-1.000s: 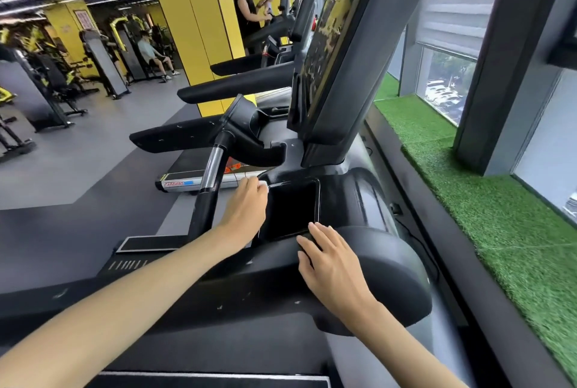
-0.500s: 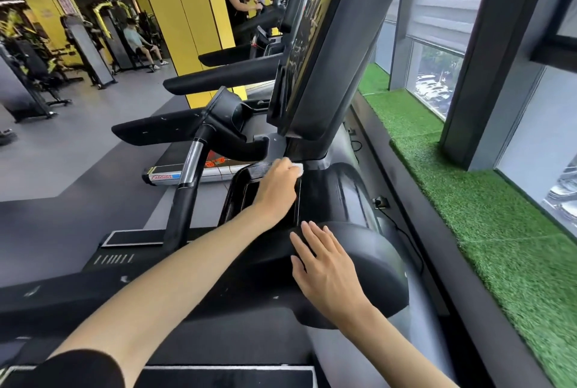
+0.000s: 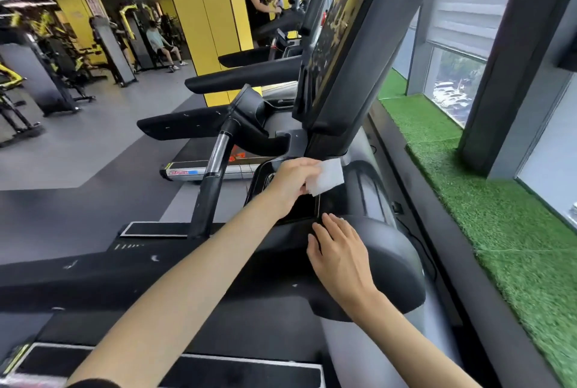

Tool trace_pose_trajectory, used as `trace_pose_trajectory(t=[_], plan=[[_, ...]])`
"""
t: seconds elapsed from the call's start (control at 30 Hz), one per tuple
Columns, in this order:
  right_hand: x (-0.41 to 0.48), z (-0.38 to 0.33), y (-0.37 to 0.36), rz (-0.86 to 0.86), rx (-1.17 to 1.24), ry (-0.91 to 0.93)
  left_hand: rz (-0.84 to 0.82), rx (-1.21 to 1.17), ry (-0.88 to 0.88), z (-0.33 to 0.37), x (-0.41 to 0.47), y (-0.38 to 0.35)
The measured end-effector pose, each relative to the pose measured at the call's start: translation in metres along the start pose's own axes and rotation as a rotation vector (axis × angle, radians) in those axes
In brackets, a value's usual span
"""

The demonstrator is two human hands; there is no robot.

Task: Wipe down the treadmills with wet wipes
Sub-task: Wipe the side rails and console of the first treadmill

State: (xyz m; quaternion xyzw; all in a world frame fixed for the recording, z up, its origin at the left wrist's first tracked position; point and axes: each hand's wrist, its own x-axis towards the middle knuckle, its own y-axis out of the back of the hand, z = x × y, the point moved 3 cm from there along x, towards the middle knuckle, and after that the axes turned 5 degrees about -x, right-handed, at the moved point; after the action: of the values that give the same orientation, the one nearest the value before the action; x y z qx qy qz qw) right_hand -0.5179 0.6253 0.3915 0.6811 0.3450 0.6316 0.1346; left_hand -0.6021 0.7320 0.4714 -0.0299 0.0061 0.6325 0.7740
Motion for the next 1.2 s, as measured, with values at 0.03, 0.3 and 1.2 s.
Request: trace_pose_trajectory(t=[0.03, 0.3, 1.2], plan=[[0.003, -0.006, 0.0, 0.016, 0.035, -0.017, 0.026, -0.153, 0.081, -0.001, -0.008, 0.016], [-0.015, -0.081, -0.031, -0.08, 0.092, 0.257, 0.265, 0.005, 0.028, -0.009, -0.105, 0.146], [-0.02, -0.083, -0.041, -0.017, 0.096, 0.261, 0.538, 1.236, -0.643, -0.107, -0.152, 0.127]])
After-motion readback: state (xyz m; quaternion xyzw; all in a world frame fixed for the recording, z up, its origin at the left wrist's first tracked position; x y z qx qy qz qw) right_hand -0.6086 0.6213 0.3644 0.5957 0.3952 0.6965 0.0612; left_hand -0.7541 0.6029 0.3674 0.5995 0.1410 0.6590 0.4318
